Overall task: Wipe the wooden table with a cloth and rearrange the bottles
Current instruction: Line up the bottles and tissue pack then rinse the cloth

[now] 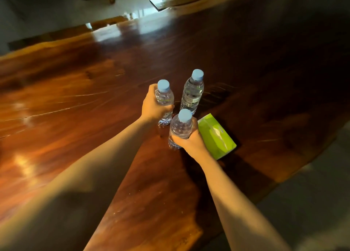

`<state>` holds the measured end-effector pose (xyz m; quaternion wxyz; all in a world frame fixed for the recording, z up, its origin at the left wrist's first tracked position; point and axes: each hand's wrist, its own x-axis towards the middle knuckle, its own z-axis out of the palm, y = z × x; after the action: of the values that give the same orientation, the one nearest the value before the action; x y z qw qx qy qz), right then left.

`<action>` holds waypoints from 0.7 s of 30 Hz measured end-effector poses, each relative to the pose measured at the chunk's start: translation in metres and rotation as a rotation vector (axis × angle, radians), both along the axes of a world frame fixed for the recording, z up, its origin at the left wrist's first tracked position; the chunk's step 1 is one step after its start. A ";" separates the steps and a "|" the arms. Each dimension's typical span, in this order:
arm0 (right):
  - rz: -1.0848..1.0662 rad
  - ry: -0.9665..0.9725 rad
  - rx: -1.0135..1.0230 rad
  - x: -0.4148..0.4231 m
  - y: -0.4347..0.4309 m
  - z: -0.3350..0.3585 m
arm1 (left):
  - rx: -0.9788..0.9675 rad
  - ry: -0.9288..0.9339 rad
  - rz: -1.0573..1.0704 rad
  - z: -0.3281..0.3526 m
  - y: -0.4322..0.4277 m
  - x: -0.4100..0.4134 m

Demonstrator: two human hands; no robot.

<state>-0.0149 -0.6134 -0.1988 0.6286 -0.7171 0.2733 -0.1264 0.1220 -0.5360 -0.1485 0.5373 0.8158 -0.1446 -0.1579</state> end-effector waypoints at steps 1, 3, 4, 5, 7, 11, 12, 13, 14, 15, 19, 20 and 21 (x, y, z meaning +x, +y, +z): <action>-0.005 0.001 0.029 0.000 0.000 0.000 | 0.004 -0.009 0.006 0.002 0.003 -0.003; -0.031 0.003 0.069 0.001 0.002 0.002 | 0.001 -0.016 0.025 0.003 0.012 -0.010; -0.052 0.004 0.073 0.001 0.005 0.002 | -0.003 -0.015 0.035 0.004 0.019 -0.013; -0.079 0.000 0.074 0.001 0.008 0.002 | -0.007 -0.012 0.041 0.004 0.028 -0.016; -0.114 -0.020 0.060 0.001 0.016 0.002 | -0.003 -0.011 0.036 0.004 0.050 -0.021; -0.046 -0.031 0.025 0.002 0.043 0.005 | 0.014 -0.007 0.049 0.004 0.105 -0.033; -0.022 -0.026 0.025 0.003 0.054 0.006 | 0.015 -0.005 0.062 0.004 0.119 -0.037; 0.005 -0.022 0.030 0.005 0.065 0.009 | 0.015 -0.006 0.079 0.004 0.133 -0.041; 0.033 -0.017 0.039 0.007 0.078 0.011 | 0.015 -0.005 0.096 0.005 0.146 -0.044; 0.063 -0.008 0.047 0.009 0.091 0.014 | 0.014 -0.004 0.115 0.006 0.159 -0.048; 0.176 -0.007 0.055 0.014 0.149 0.023 | 0.005 0.002 0.177 0.012 0.216 -0.062; 0.204 -0.009 0.054 0.015 0.164 0.025 | -0.001 0.001 0.185 0.014 0.231 -0.065; 0.232 -0.009 0.053 0.015 0.179 0.027 | -0.004 -0.004 0.192 0.016 0.247 -0.068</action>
<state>0.0001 -0.4341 -0.1715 0.6588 -0.7266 0.1890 -0.0490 0.0541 -0.2888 -0.1325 0.5513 0.8251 -0.0674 -0.1037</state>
